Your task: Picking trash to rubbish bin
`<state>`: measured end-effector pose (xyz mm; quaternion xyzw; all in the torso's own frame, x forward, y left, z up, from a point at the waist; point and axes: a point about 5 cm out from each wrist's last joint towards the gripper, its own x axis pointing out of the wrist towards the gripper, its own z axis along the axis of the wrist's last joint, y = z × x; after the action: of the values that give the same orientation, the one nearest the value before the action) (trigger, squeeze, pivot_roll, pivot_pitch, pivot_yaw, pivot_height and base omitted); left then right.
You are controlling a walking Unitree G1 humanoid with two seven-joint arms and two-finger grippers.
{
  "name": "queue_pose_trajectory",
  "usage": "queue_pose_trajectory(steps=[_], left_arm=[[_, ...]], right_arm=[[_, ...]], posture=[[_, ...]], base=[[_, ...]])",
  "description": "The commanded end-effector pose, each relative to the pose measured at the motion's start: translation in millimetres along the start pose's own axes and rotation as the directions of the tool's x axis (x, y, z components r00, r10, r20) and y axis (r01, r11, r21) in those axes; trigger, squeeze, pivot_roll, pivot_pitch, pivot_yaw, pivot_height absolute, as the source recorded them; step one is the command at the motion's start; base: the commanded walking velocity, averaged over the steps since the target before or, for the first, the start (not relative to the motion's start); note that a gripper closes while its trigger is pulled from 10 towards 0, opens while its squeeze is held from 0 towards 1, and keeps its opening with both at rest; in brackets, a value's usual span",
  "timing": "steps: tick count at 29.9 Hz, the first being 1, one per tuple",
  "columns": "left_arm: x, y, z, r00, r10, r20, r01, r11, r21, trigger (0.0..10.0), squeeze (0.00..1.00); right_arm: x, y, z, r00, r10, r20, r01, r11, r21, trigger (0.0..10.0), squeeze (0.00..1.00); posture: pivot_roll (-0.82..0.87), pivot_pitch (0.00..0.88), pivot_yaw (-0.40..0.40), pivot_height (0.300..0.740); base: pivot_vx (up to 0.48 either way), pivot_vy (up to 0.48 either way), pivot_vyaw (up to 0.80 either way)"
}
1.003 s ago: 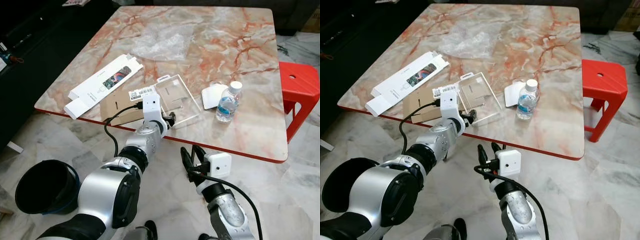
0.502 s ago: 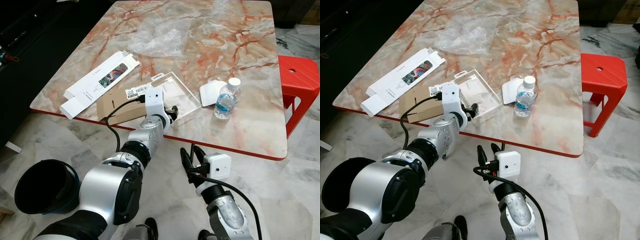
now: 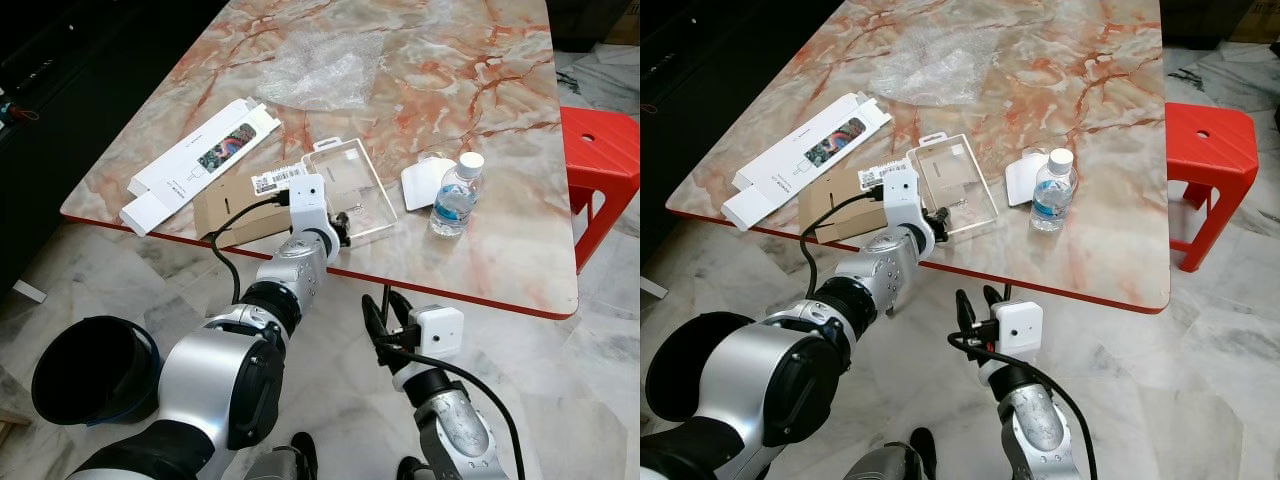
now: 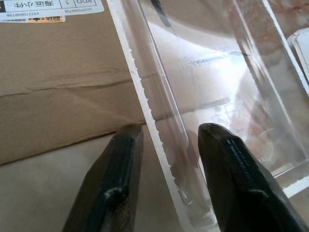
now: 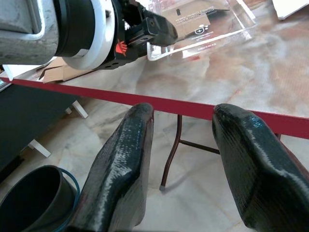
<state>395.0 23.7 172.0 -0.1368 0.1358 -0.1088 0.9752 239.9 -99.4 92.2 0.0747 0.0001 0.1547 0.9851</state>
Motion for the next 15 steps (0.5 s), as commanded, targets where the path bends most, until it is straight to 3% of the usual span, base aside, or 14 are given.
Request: queue_pose_trajectory(steps=[1, 15], left_arm=[[-1.2, -23.5, -6.7, 0.999, -0.044, -0.023, 0.043, 0.999, -0.015, 0.0, 0.00], [-1.5, -23.1, -9.1, 0.998, -0.053, -0.020, 0.053, 0.998, -0.021, 0.0, 0.00]], right_arm=[[-0.6, 0.9, -1.9, 1.000, -0.004, -0.013, 0.004, 1.000, 0.004, 10.0, 0.00], [4.5, -5.6, -0.4, 1.000, -0.007, -0.009, 0.007, 1.000, -0.013, 10.0, 0.00]], posture=[[0.02, 0.217, 0.138, 0.740], [0.02, 0.188, 0.131, 0.740]], base=[[0.000, 0.000, 0.00], [0.000, 0.000, 0.00]])
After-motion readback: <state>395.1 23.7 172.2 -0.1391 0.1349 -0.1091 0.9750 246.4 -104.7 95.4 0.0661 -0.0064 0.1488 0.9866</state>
